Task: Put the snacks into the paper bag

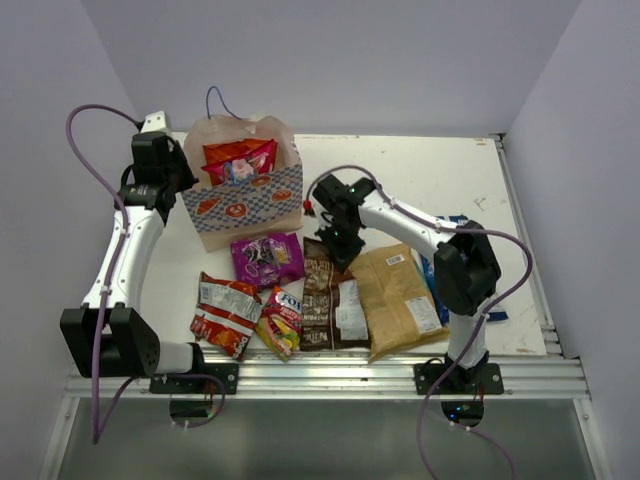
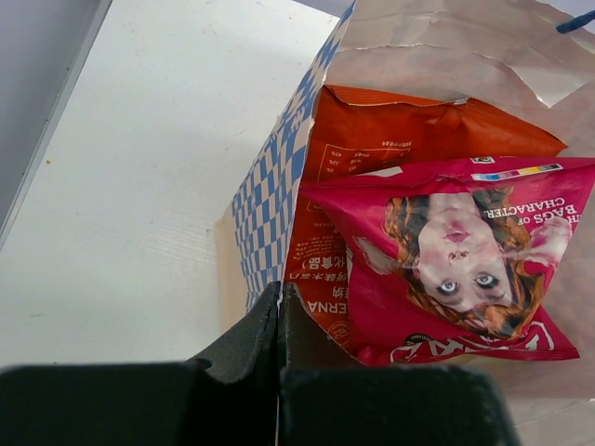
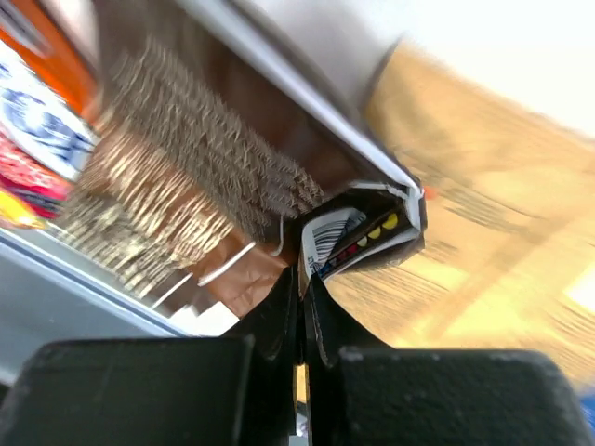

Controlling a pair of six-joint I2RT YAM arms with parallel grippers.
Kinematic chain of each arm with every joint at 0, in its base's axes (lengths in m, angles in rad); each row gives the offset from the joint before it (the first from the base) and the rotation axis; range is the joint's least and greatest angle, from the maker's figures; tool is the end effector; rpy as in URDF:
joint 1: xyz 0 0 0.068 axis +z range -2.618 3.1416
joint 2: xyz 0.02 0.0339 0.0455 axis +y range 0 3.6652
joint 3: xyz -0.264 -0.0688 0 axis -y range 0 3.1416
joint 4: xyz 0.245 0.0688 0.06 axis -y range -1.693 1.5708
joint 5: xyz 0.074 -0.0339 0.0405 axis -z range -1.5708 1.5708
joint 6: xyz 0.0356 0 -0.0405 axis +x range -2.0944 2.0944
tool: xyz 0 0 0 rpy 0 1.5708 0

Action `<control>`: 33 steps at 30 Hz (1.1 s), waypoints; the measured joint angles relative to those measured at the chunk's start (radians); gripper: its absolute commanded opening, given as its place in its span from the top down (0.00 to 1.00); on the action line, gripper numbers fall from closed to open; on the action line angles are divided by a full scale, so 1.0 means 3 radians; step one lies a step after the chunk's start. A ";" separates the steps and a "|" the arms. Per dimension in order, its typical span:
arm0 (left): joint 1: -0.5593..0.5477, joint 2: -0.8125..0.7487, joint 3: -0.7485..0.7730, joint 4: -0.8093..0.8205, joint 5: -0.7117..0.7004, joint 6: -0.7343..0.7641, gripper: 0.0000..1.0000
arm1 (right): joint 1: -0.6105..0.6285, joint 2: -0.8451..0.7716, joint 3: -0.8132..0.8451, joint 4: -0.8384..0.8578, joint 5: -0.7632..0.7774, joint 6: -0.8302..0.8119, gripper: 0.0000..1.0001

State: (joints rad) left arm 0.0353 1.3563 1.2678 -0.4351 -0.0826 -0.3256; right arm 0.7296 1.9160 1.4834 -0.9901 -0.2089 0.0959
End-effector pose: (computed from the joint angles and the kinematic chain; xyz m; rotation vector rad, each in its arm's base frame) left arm 0.3077 0.0138 0.3548 -0.4248 2.0501 -0.0892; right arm 0.2731 0.2541 0.2061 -0.9779 2.9059 0.3857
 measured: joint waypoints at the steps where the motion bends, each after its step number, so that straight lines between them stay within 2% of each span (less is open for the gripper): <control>1: -0.0001 0.0000 0.0000 -0.0001 0.0000 0.0000 1.00 | 0.0001 0.0025 0.0271 -0.0186 0.0122 0.0003 1.00; 3: -0.0009 0.0000 0.0000 -0.0001 0.0001 0.0000 1.00 | 0.0003 0.0100 0.0960 -0.0441 0.0401 -0.0003 1.00; 4: -0.0011 0.0000 0.0000 0.0000 0.0001 0.0000 1.00 | 0.0001 0.0239 0.1703 -0.0654 0.0622 -0.0010 1.00; 5: -0.0014 -0.0003 0.0000 -0.0001 0.0001 0.0000 1.00 | -0.0006 0.0298 0.2041 -0.0685 0.0711 -0.0013 1.00; 7: -0.0015 -0.0008 0.0000 -0.0004 0.0000 0.0000 1.00 | -0.0052 0.0490 0.3131 -0.0652 0.0977 0.0003 1.00; 9: -0.0015 -0.0017 0.0000 -0.0023 0.0001 0.0001 1.00 | -0.0122 0.0488 0.3718 -0.0427 0.1253 0.0000 1.00; 11: -0.0020 -0.0023 0.0000 -0.0051 0.0003 0.0001 1.00 | -0.0188 0.0292 0.3740 -0.0055 0.1472 -0.0020 1.00; 14: -0.0041 -0.0028 0.0000 -0.0051 0.0004 0.0001 1.00 | -0.0258 0.0052 0.3485 0.0486 0.1602 -0.0041 1.00; 18: -0.0052 -0.0028 0.0000 -0.0051 0.0004 0.0001 1.00 | -0.0251 0.0451 0.3929 0.1045 0.1489 0.0003 1.00; 21: -0.0053 -0.0029 0.0000 -0.0051 0.0005 0.0001 1.00 | -0.0234 0.0708 0.3899 0.1534 0.1305 0.0113 1.00; 26: -0.0053 -0.0029 0.0000 -0.0051 0.0004 0.0001 1.00 | -0.0206 0.1010 0.3875 0.1944 0.1024 0.0362 1.00; 33: -0.0053 -0.0029 0.0000 -0.0051 0.0020 0.0001 1.00 | -0.0156 0.0982 0.3737 0.2305 0.0633 0.0717 1.00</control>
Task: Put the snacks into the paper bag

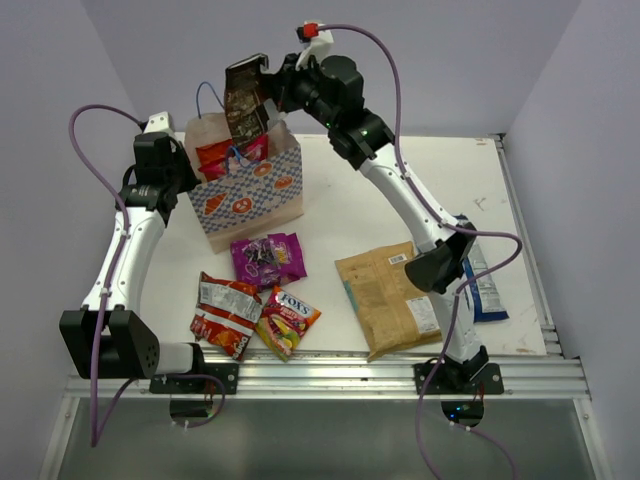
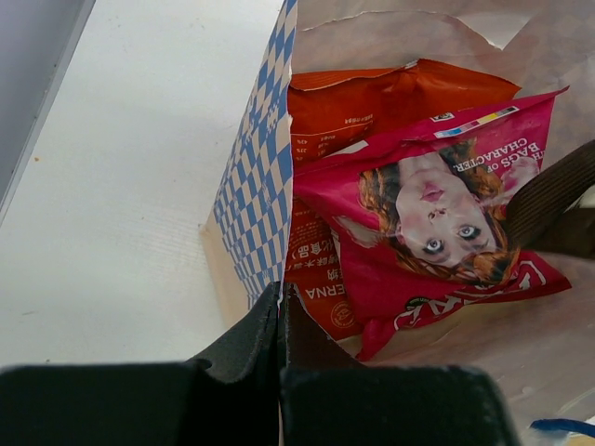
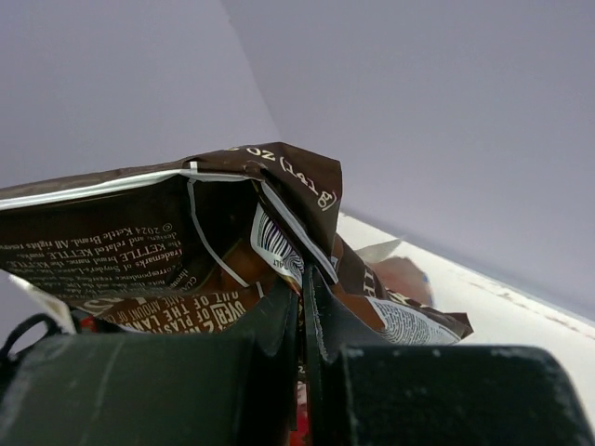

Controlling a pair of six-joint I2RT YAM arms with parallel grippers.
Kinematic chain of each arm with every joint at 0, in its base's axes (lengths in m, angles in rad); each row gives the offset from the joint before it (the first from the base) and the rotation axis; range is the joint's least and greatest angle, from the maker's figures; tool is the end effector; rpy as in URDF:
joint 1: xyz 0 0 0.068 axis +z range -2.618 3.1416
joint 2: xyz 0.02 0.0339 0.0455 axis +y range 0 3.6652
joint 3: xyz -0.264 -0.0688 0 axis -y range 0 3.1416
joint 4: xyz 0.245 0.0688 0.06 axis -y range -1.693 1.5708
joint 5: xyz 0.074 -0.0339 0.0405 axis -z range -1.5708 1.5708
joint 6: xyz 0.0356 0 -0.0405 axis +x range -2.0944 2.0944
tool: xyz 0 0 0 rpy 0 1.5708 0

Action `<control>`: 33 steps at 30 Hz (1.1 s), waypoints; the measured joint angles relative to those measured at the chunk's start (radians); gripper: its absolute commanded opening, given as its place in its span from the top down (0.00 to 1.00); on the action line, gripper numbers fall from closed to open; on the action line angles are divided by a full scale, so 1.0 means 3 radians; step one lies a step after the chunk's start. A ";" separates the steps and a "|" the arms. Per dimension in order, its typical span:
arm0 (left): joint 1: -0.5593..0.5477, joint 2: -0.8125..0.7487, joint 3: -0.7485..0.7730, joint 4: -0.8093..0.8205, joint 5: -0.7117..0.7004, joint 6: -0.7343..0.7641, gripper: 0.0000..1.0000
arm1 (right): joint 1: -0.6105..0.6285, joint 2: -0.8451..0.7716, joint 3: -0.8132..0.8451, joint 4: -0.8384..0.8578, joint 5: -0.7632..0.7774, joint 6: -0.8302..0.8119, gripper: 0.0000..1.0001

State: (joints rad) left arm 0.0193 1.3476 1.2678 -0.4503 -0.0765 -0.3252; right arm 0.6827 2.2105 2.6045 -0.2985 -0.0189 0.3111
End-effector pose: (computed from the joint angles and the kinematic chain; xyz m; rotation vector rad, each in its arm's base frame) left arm 0.3049 0.0086 0.3559 -0.4054 2.0614 -0.1039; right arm 0.3797 0.3096 0.4852 -0.2982 1.5001 0.8149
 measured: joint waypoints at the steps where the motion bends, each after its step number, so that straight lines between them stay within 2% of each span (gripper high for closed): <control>1: 0.0000 0.0000 0.0000 0.0001 0.0004 -0.0001 1.00 | 0.0027 0.0001 -0.0013 0.0023 -0.0046 0.0034 1.00; 10: 0.0000 0.0000 0.0000 0.0001 0.0034 -0.0001 1.00 | 0.0374 0.0025 0.0017 0.0188 -0.0341 0.0253 1.00; 17: 0.0000 0.0000 -0.0008 -0.0001 0.0033 0.0009 1.00 | 0.0371 0.0057 -0.0352 0.0237 -0.0346 0.0385 1.00; 18: 0.0000 0.0000 -0.0008 0.0000 0.0033 0.0009 1.00 | 0.0359 0.0106 -0.0341 0.0193 -0.0337 0.0385 0.97; 19: 0.0000 -0.0001 -0.0008 0.0000 0.0033 0.0009 1.00 | 0.0346 0.0182 -0.0303 0.0127 -0.0326 0.0384 0.53; 20: 0.0000 -0.0001 -0.0008 0.0001 0.0034 0.0008 1.00 | 0.0338 0.0270 -0.0209 0.0047 -0.0327 0.0401 0.29; 21: 0.0000 -0.0004 -0.0008 0.0003 0.0036 0.0008 1.00 | 0.0334 0.0380 -0.0106 -0.0009 -0.0324 0.0384 0.10; 22: -0.0001 -0.0005 -0.0008 0.0003 0.0038 0.0009 1.00 | 0.0334 0.0472 -0.0034 -0.0069 -0.0324 0.0379 0.02; 28: 0.0000 -0.0006 -0.0008 0.0003 0.0046 0.0009 1.00 | 0.0350 0.0440 -0.0200 -0.0406 -0.0098 0.0050 0.01; 33: 0.0000 -0.0006 -0.0008 0.0004 0.0057 0.0009 1.00 | 0.0258 -0.0431 -0.1142 -0.0739 0.0370 -0.0280 0.01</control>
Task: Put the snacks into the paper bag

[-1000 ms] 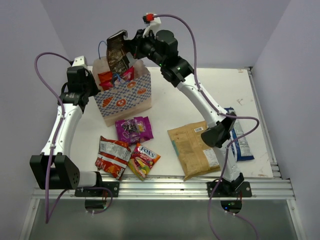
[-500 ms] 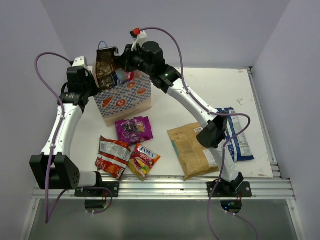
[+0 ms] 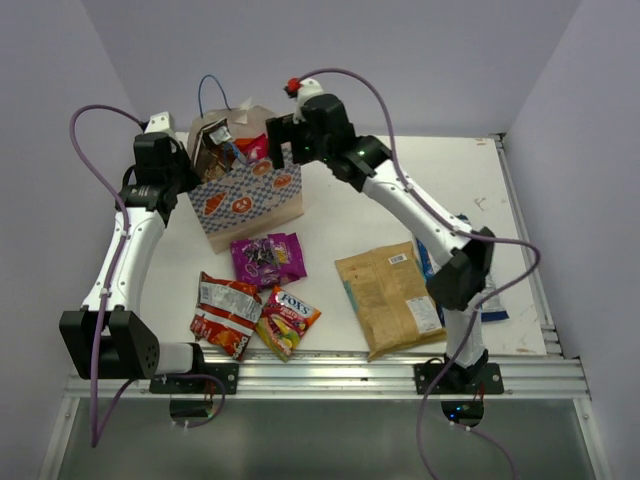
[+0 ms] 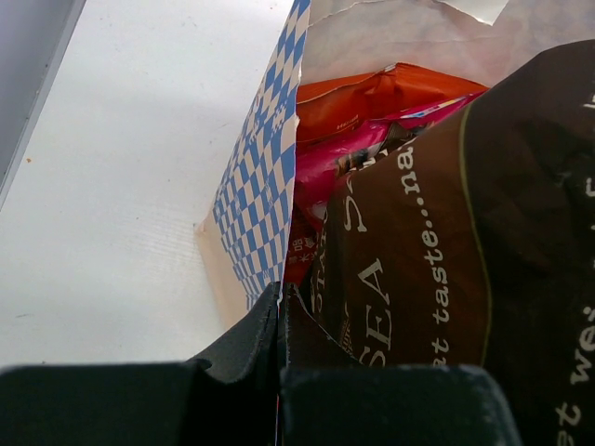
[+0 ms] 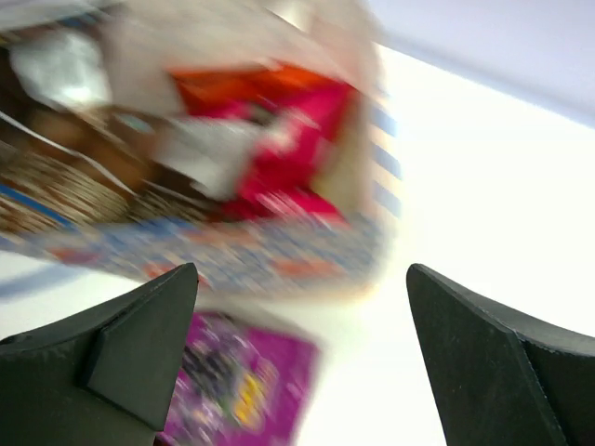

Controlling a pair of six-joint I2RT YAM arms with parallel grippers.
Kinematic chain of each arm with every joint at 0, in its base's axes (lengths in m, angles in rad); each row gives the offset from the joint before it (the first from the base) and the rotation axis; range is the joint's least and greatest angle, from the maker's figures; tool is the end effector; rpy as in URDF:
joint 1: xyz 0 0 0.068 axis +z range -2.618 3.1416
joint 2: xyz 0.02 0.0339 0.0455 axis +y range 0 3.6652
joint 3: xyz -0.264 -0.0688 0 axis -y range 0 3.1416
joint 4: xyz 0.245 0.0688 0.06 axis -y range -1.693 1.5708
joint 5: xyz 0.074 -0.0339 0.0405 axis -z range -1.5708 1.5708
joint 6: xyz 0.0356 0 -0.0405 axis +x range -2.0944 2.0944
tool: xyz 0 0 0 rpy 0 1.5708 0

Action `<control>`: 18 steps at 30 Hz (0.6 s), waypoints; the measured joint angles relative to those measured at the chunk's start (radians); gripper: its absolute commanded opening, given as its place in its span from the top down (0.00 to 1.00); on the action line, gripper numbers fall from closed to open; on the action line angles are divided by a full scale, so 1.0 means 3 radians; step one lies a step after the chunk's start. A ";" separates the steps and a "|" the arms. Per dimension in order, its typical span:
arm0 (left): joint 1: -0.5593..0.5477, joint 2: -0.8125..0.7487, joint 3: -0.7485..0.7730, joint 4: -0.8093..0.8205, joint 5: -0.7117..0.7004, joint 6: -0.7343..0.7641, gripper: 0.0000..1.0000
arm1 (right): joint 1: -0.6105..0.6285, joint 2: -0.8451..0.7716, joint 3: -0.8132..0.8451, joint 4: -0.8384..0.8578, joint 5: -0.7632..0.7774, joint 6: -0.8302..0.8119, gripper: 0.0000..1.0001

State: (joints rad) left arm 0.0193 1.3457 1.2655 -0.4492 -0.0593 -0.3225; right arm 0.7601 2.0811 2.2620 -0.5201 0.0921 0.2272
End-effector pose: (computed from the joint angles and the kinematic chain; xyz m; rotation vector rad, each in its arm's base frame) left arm 0.3045 0.0080 0.3557 -0.3926 2.0645 -0.1204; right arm 0.3519 0.3300 0.4105 -0.4521 1.8980 0.5747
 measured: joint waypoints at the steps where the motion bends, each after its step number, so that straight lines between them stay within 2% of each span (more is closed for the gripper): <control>1: 0.0000 0.0000 0.0000 -0.0001 0.0001 0.0000 1.00 | -0.0062 -0.0228 -0.0259 -0.0074 0.0064 -0.0017 0.01; 5: 0.0000 0.0000 0.0000 -0.0001 0.0000 0.0000 1.00 | -0.0361 -0.1026 -0.1366 -0.0404 0.0262 -0.0027 0.01; 8: 0.0000 0.0000 0.0000 -0.0003 -0.0001 0.0000 1.00 | -0.0440 -0.1344 -0.2279 -0.0687 0.0219 0.0045 0.01; 13: -0.0001 0.0000 0.0000 -0.0003 0.0000 0.0000 1.00 | -0.0336 -0.1179 -0.3358 -0.1181 -0.0216 0.0191 0.01; 18: -0.0001 0.0000 0.0000 -0.0003 0.0001 0.0000 1.00 | -0.0324 -0.0968 -0.3532 -0.1448 -0.0573 0.0205 0.01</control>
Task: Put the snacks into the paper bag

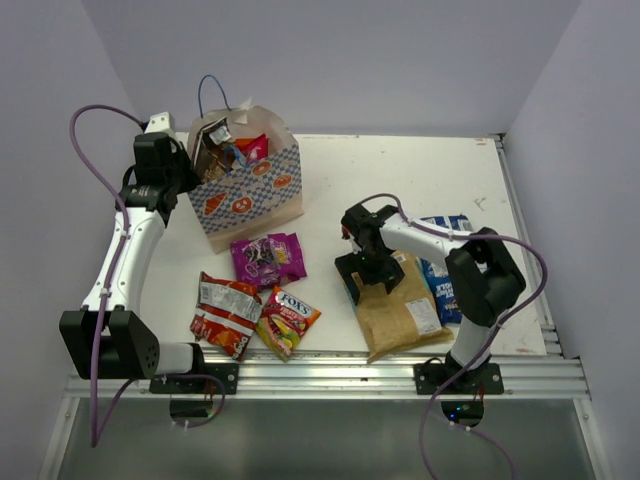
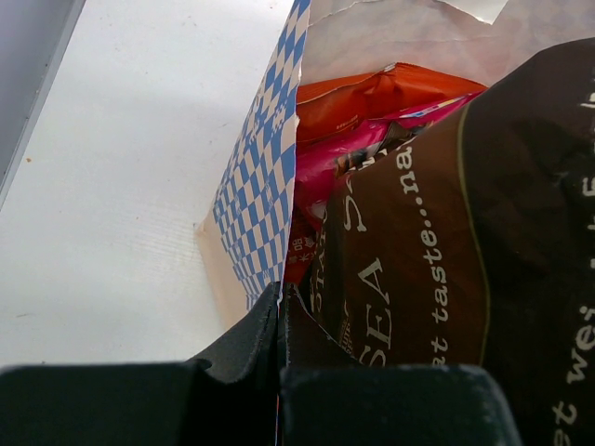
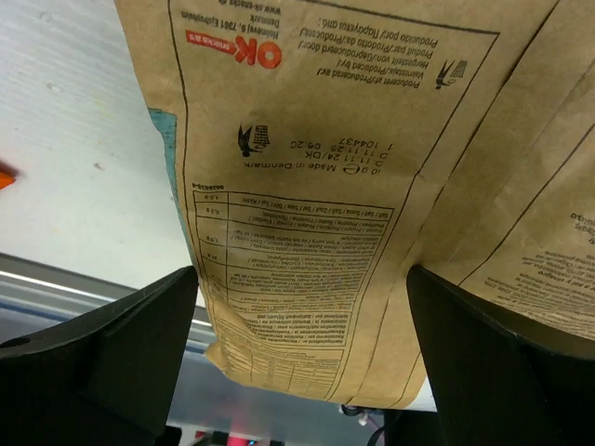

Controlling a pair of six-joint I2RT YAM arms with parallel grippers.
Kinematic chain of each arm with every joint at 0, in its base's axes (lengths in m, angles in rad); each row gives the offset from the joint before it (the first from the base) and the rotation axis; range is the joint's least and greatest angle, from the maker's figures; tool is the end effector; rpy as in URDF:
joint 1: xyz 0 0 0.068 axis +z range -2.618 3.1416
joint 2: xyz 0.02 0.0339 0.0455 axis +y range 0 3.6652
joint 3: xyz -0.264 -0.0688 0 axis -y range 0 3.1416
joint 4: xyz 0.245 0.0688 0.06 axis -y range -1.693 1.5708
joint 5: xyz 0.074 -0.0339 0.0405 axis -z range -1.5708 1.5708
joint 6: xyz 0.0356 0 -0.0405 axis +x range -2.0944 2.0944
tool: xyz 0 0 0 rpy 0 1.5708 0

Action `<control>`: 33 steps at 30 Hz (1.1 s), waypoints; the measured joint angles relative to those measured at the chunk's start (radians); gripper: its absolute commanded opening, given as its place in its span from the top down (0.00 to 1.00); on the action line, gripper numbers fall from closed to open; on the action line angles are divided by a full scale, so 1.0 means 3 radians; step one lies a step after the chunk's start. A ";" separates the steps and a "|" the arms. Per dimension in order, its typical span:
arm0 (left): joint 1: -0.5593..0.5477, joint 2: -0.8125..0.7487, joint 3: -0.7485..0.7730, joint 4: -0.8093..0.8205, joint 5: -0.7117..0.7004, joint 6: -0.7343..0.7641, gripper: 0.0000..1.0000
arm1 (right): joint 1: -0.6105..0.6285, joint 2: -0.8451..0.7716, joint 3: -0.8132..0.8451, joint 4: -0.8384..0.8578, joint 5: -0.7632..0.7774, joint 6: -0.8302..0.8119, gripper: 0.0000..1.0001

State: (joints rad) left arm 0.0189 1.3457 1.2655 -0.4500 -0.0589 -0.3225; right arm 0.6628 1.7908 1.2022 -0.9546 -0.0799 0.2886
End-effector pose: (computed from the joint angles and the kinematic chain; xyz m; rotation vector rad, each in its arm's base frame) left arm 0.3045 0.0079 0.3556 -0.3920 2.0654 -0.1209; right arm 0.2487 0.1977 0.1756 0.5833 -3.0719 -0.1309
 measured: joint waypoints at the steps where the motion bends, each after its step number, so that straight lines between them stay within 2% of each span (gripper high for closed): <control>1: 0.0000 0.0000 0.0000 0.0000 0.0000 0.0000 1.00 | -0.0001 0.0010 0.0000 -0.0008 -0.0043 0.0003 0.01; 3: 0.0000 0.0000 0.0000 0.0000 -0.0001 0.0000 1.00 | -0.0008 0.0037 0.0011 -0.0038 -0.0118 0.0014 0.02; 4: -0.0001 0.0000 0.0000 0.0000 -0.0001 0.0000 1.00 | -0.0009 0.0065 0.0022 -0.0053 -0.0158 0.0019 0.09; 5: -0.0001 0.0000 -0.0001 0.0000 -0.0001 0.0000 1.00 | -0.0009 0.0104 0.0032 -0.0066 -0.0178 0.0023 0.24; 6: -0.0003 0.0000 -0.0003 0.0000 -0.0001 0.0000 1.00 | -0.0009 0.0149 0.0041 -0.0079 -0.0205 0.0024 0.52; 7: -0.0003 0.0000 -0.0005 0.0000 -0.0003 0.0000 1.00 | -0.0010 0.0193 0.0043 -0.0088 -0.0235 0.0020 0.64; 9: -0.0003 0.0000 -0.0006 0.0000 -0.0004 0.0000 1.00 | -0.0010 0.0275 0.0043 -0.0120 -0.0301 0.0066 0.76; 10: -0.0003 0.0000 -0.0006 0.0000 -0.0004 0.0000 1.00 | -0.0010 0.0308 0.0046 -0.0137 -0.0338 0.0080 1.00; 16: -0.0003 0.0000 -0.0006 0.0000 -0.0006 0.0001 1.00 | -0.0006 0.0341 0.0099 -0.0252 -0.0390 0.0122 1.00; 19: -0.0003 0.0000 -0.0006 0.0000 -0.0004 0.0001 1.00 | 0.0013 0.0342 0.0409 -0.0493 -0.0099 0.0107 1.00; 21: -0.0003 0.0000 -0.0006 0.0000 -0.0004 0.0001 1.00 | 0.0011 0.0407 0.1082 -0.0816 0.0203 0.0080 1.00; 23: -0.0003 0.0000 -0.0006 0.0000 -0.0003 0.0001 1.00 | 0.0006 0.0609 0.2112 -0.1041 0.0516 0.0034 1.00; 27: -0.0003 -0.0003 -0.0006 0.0000 -0.0003 0.0001 1.00 | -0.0041 0.1286 0.4447 -0.0988 0.0971 -0.0095 1.00; 28: -0.0003 -0.0005 -0.0006 0.0000 -0.0003 0.0003 1.00 | -0.0069 0.1340 0.4706 -0.0829 0.1020 -0.0107 1.00; 29: -0.0003 -0.0011 -0.0006 0.0000 -0.0003 0.0003 1.00 | -0.0103 0.1242 0.4664 -0.0593 0.1048 -0.0114 1.00; 33: -0.0003 -0.0033 -0.0006 -0.0005 -0.0001 0.0003 1.00 | -0.0198 0.0707 0.3923 0.0329 0.1043 -0.0094 1.00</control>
State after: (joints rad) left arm 0.0181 1.3357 1.2636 -0.4515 -0.0593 -0.3218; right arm 0.6033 2.0029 2.3791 -0.8558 0.2329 0.2604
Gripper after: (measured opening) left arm 0.007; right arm 0.060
